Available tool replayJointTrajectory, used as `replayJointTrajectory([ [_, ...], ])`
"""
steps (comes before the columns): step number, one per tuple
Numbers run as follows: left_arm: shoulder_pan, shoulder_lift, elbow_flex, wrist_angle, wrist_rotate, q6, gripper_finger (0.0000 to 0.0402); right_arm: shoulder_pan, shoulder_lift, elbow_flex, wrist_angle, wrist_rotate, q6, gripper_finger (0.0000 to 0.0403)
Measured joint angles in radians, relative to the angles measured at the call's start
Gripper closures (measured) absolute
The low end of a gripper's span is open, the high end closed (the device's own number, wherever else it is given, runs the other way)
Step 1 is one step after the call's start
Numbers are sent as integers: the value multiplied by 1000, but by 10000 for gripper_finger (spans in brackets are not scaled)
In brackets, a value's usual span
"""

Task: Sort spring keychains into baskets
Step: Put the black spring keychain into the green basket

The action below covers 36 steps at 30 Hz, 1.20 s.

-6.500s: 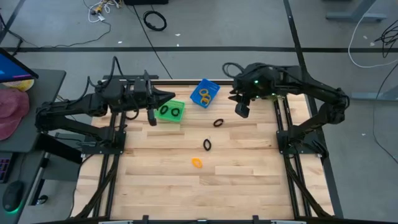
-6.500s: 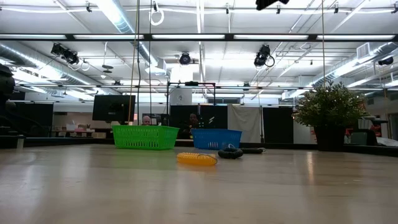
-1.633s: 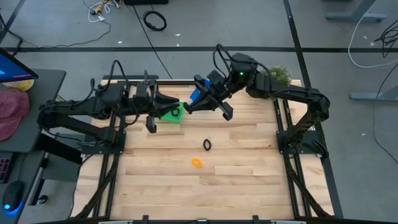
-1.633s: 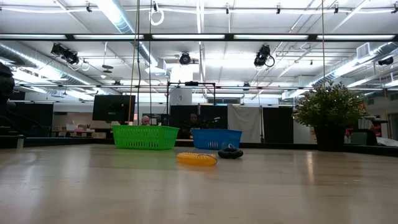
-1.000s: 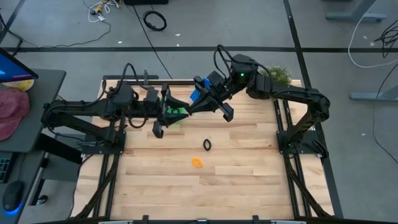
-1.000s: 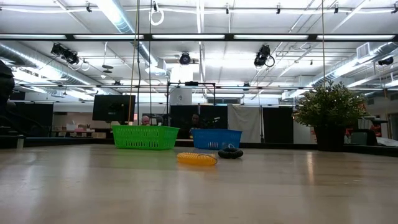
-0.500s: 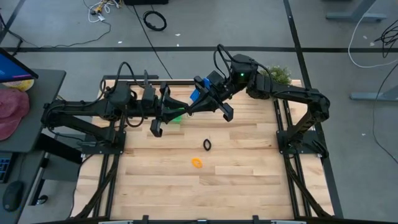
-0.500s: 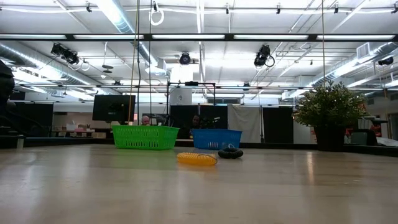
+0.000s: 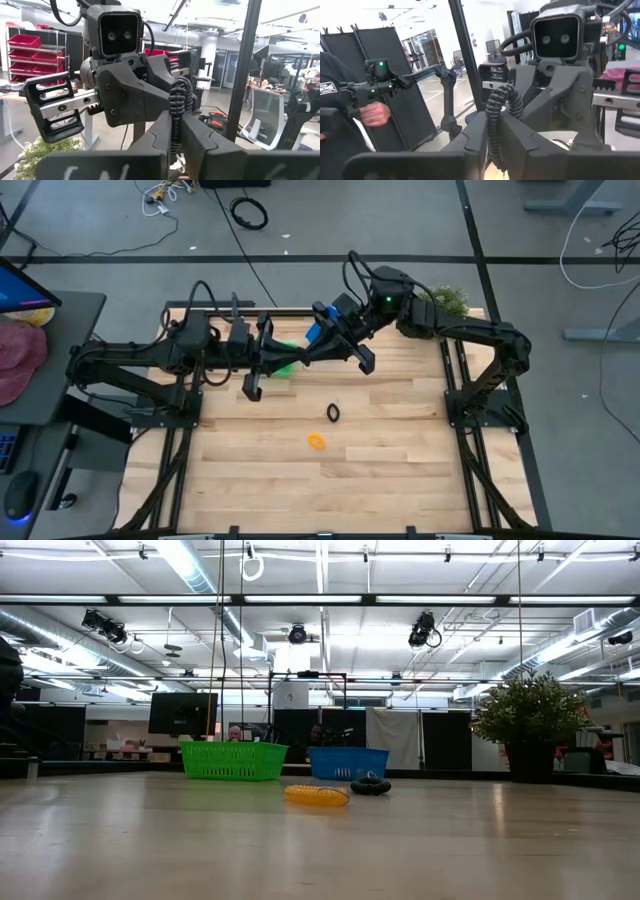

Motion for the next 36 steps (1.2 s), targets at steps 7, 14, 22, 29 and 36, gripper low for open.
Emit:
replayJointTrajectory([
  [7,1,0,-1,-7,-8,0,387,-33,-16,-1,-65,-66,23,261],
  [14,1,-7,-1,-37,-5,-2,382,-91,-106,-1,-254,-67,-38,233],
  [22,-7,-144,-1,-273,-46,-58,386,-135,-218,0,-538,71,-184,250],
  [29,-84,-300,0,-521,-286,-112,387,-141,-257,-3,-627,138,-217,256],
  [36,-166,-333,0,-557,-595,-109,387,-141,-250,-5,-628,140,-217,257],
])
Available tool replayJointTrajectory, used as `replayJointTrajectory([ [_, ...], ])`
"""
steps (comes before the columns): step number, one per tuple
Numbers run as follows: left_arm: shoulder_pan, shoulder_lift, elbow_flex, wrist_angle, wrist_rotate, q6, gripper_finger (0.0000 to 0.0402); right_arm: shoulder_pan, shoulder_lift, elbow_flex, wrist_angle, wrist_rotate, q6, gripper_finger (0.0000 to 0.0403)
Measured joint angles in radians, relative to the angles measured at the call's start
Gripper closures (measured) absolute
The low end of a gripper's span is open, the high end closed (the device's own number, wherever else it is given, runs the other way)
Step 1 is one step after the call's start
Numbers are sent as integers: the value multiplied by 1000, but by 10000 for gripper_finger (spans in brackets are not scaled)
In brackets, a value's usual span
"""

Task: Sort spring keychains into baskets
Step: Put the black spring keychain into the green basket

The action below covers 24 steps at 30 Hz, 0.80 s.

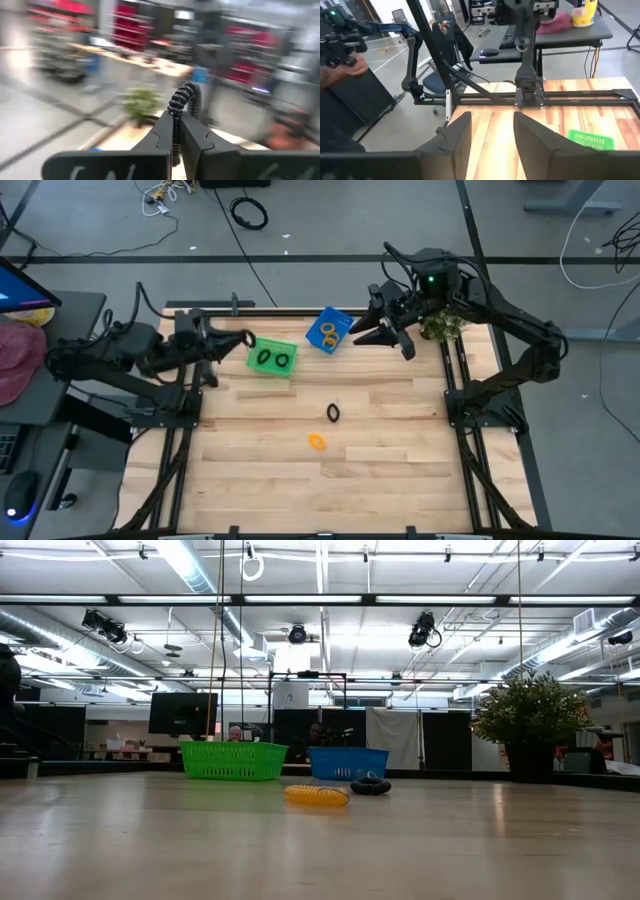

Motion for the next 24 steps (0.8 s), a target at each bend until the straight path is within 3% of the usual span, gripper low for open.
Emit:
replayJointTrajectory([
  [6,-2,74,0,72,-511,-6,387,0,0,-1,16,103,0,257],
  [8,7,111,0,118,-639,27,387,0,0,-1,16,140,0,257],
  [11,28,172,0,162,-747,28,387,0,0,-1,16,172,0,257],
  [16,83,233,-1,221,-788,-34,387,0,0,-1,17,176,0,257],
  [24,273,244,0,252,-598,-84,387,0,0,-1,17,176,7,257],
])
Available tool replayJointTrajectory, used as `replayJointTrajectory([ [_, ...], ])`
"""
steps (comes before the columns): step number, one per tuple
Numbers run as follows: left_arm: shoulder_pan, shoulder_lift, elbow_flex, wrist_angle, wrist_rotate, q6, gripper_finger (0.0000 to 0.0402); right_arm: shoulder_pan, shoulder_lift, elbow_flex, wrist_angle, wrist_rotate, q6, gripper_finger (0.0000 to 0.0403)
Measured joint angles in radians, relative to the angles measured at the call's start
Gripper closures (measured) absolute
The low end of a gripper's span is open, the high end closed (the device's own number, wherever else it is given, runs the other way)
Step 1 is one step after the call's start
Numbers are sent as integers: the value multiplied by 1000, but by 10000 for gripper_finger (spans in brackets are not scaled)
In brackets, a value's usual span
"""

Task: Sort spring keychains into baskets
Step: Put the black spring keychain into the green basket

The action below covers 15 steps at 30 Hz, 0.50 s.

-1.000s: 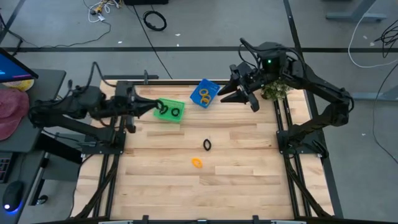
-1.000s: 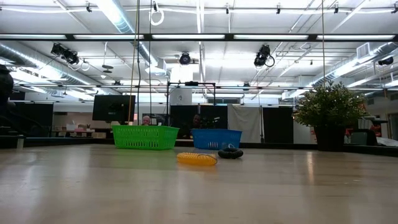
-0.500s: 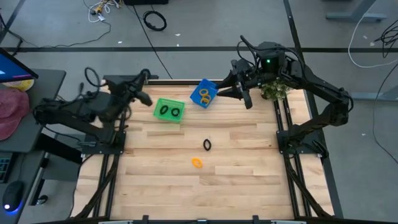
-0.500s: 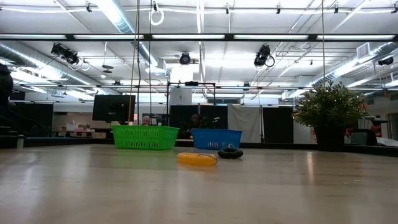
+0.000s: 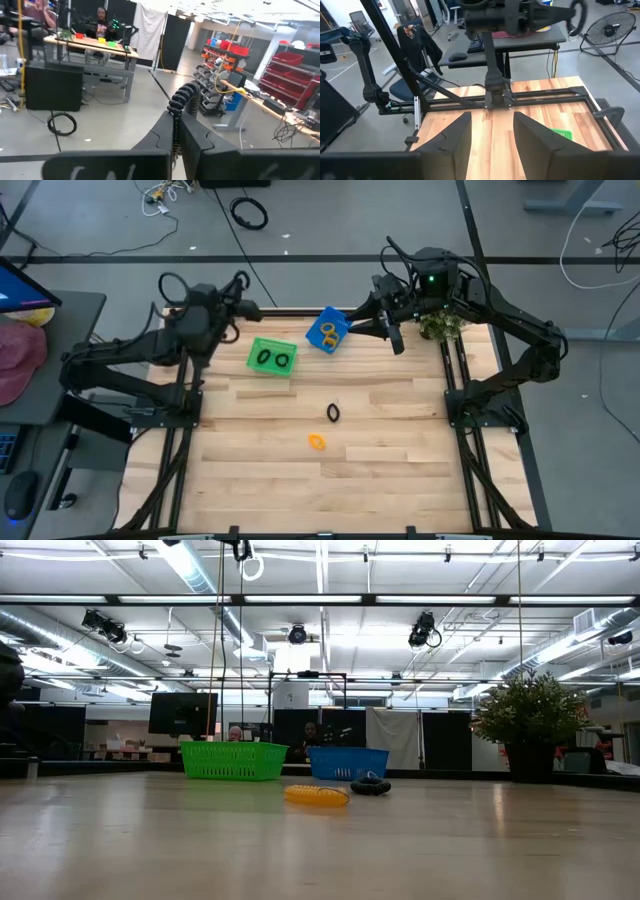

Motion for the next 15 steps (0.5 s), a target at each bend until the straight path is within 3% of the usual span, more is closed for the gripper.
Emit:
replayJointTrajectory([
  [6,176,0,59,-109,235,-82,387,0,0,0,0,0,19,257],
  [12,316,65,212,-465,365,-240,388,0,0,0,0,0,31,257],
  [15,397,124,300,-668,528,-331,388,0,0,0,0,0,32,257],
])
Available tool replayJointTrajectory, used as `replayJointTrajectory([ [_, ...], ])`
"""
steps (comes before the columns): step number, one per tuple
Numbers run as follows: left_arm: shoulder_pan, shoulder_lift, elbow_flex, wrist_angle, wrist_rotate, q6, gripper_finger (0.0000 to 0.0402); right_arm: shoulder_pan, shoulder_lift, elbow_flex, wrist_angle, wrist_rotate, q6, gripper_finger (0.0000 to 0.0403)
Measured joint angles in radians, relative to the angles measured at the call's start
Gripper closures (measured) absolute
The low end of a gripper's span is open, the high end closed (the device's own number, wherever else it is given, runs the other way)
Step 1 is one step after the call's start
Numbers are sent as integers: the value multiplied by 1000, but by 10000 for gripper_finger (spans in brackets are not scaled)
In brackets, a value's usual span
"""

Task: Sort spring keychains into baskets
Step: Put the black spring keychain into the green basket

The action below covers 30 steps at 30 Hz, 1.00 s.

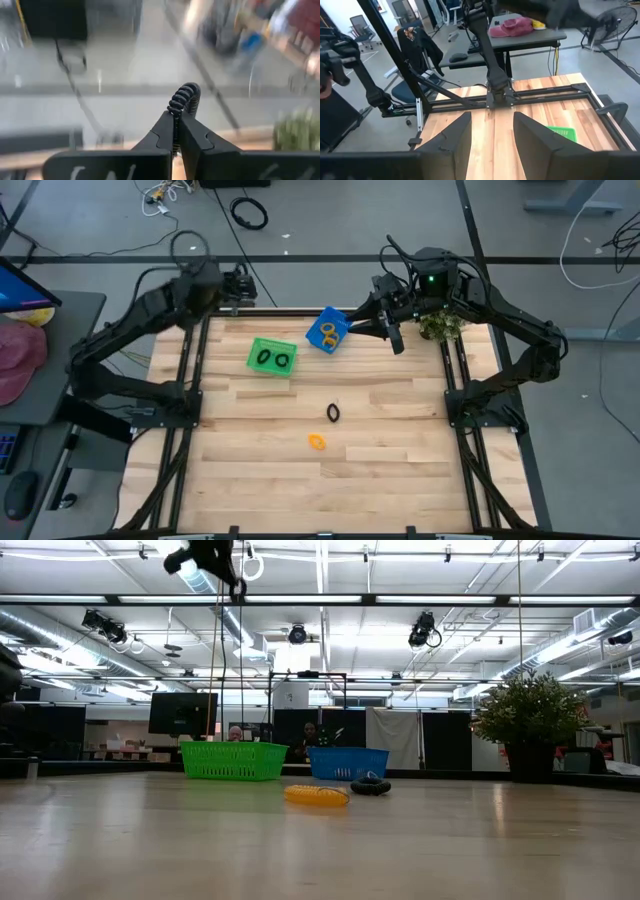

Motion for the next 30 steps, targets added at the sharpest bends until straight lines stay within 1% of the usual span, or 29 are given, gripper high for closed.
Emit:
replayJointTrajectory([
  [3,80,74,76,-187,195,-61,388,2,0,0,0,0,1,257],
  [4,102,97,95,-233,244,-68,388,2,0,0,0,0,2,257],
  [6,128,137,118,-296,299,-67,388,2,0,0,0,0,3,257],
  [10,145,204,142,-324,381,-54,388,2,0,0,0,0,14,257],
  [14,159,279,146,-354,502,-27,388,2,0,0,0,0,14,257],
  [16,158,323,146,-397,508,-7,388,2,0,0,0,0,14,257],
  [19,139,394,146,-474,479,4,388,2,0,0,0,0,14,257],
  [21,123,429,131,-488,474,6,388,2,0,0,0,0,14,257],
  [25,82,452,57,-415,495,-13,388,2,0,0,0,0,14,257],
  [30,39,454,-75,-324,521,-85,388,2,0,0,-1,0,14,257],
])
